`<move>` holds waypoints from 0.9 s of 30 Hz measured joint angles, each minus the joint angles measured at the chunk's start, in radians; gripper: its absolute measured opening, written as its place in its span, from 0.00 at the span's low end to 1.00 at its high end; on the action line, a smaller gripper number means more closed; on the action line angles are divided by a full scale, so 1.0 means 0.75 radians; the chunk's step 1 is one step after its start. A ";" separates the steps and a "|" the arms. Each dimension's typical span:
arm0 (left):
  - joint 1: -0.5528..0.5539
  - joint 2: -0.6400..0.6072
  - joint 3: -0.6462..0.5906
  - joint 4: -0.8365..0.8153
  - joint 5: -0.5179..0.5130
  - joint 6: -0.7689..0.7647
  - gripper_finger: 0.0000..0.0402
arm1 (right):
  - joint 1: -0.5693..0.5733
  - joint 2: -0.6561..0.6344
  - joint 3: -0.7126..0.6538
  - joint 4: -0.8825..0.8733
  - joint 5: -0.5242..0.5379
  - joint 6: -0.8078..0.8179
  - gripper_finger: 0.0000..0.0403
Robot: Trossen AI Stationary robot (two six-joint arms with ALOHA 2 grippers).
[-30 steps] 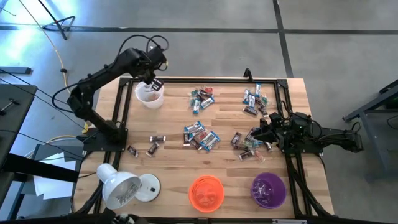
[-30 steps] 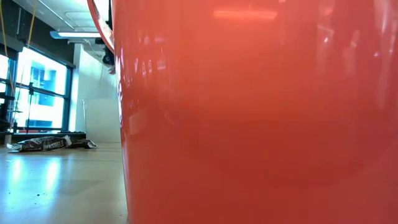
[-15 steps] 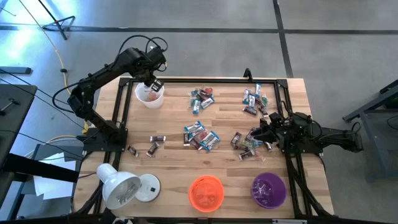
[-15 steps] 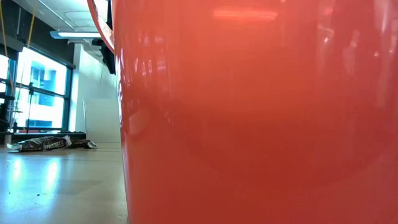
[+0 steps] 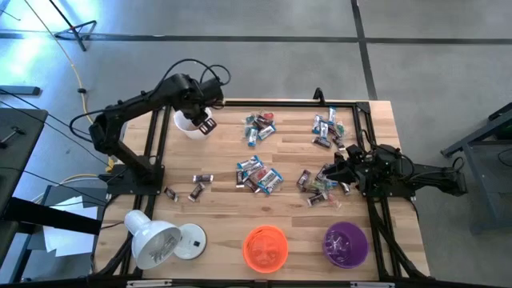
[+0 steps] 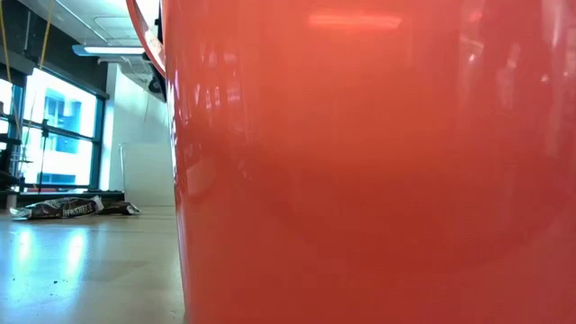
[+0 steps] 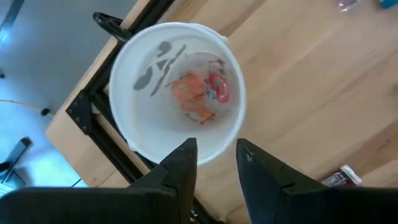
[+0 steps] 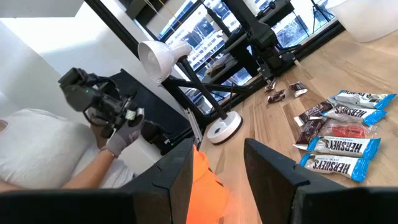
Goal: Organize candy in baskets
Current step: Put the brown chocolate into the orange bucket
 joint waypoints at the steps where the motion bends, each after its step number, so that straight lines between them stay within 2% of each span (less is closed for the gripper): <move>1: -0.020 0.000 0.000 -0.005 0.013 -0.016 0.25 | 0.001 0.000 0.000 0.000 0.000 0.000 0.34; 13: -0.392 -0.003 -0.014 -0.075 0.125 -0.324 0.25 | 0.000 0.000 0.000 0.000 0.000 0.000 0.34; 20: -0.599 -0.002 -0.196 -0.009 0.179 -0.551 0.25 | 0.000 0.000 0.000 0.000 0.000 0.000 0.34; 27: -0.659 -0.002 -0.399 0.180 0.208 -0.689 0.25 | 0.001 0.001 0.000 0.000 0.000 0.000 0.34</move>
